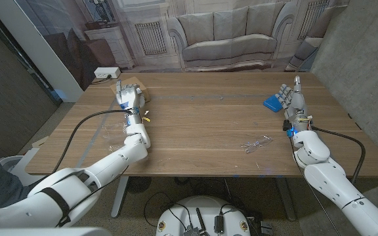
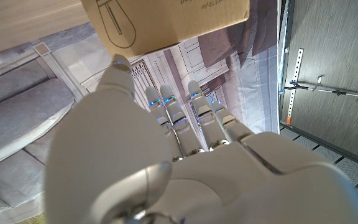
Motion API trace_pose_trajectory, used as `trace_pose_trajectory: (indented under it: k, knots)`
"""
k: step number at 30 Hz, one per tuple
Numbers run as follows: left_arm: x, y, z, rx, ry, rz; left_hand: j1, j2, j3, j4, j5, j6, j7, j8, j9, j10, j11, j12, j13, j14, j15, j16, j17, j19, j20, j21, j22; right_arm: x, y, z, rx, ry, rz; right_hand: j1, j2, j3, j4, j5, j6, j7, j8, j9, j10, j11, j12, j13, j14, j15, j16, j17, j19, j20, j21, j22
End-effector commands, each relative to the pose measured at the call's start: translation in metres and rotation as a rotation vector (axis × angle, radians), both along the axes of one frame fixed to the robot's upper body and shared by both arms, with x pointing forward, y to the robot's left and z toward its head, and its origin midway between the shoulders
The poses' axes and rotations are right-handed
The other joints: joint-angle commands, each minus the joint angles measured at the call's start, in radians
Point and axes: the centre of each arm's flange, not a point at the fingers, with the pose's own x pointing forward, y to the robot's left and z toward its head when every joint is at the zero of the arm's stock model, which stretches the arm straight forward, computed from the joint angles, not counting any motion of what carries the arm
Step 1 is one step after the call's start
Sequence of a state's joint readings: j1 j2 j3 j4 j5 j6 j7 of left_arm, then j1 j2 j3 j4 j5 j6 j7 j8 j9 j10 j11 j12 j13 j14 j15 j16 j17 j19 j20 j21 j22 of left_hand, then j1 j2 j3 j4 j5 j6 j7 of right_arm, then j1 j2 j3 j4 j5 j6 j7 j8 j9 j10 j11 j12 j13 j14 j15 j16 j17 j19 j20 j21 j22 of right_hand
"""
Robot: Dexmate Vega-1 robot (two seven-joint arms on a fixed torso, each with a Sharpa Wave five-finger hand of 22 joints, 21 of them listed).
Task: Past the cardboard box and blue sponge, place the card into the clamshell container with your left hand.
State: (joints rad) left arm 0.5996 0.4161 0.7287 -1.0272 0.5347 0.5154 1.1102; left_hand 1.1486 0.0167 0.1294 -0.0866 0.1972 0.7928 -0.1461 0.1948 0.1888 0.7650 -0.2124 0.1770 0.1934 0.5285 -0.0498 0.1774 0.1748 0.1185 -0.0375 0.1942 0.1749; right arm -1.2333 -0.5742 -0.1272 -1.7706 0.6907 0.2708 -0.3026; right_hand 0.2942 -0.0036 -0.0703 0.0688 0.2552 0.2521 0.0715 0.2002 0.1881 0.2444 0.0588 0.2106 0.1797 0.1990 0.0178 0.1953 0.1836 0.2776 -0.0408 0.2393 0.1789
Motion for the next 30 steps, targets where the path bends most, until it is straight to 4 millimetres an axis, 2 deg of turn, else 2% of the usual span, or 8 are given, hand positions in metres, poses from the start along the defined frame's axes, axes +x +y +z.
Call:
trace_pose_trajectory:
  k: [1,30]
  knots:
    - [-0.0006,-0.0026,-0.0078,0.01,0.015,0.015,-0.003,0.002,-0.004,0.002,0.007,-0.007,0.002,0.001,0.005,-0.011,-0.001,-0.001,0.005,-0.012,-0.083,0.0,0.004,-0.007,-0.013,-0.004,0.003,-0.0017,0.0005,0.002,-0.005,0.002,-0.003,-0.001,0.007,-0.008,0.001,-0.003,0.009,0.0,-0.003,0.002,0.007,-0.005,-0.001,0.005,0.011,0.001,-0.004,0.004,0.012,-0.004,0.0,0.005]
    - [0.004,0.0051,-0.0084,-0.013,-0.003,0.057,0.025,0.017,0.012,-0.011,0.008,-0.008,0.024,0.013,0.007,-0.021,0.005,0.01,0.007,-0.02,-0.056,0.01,0.004,-0.016,0.008,-0.001,0.003,-0.0024,0.0023,0.0033,-0.005,0.015,-0.008,-0.001,0.008,-0.011,0.001,-0.003,0.011,0.0,-0.002,0.002,0.01,-0.006,0.0,0.005,0.014,0.001,-0.004,0.004,0.014,-0.003,-0.005,0.006]
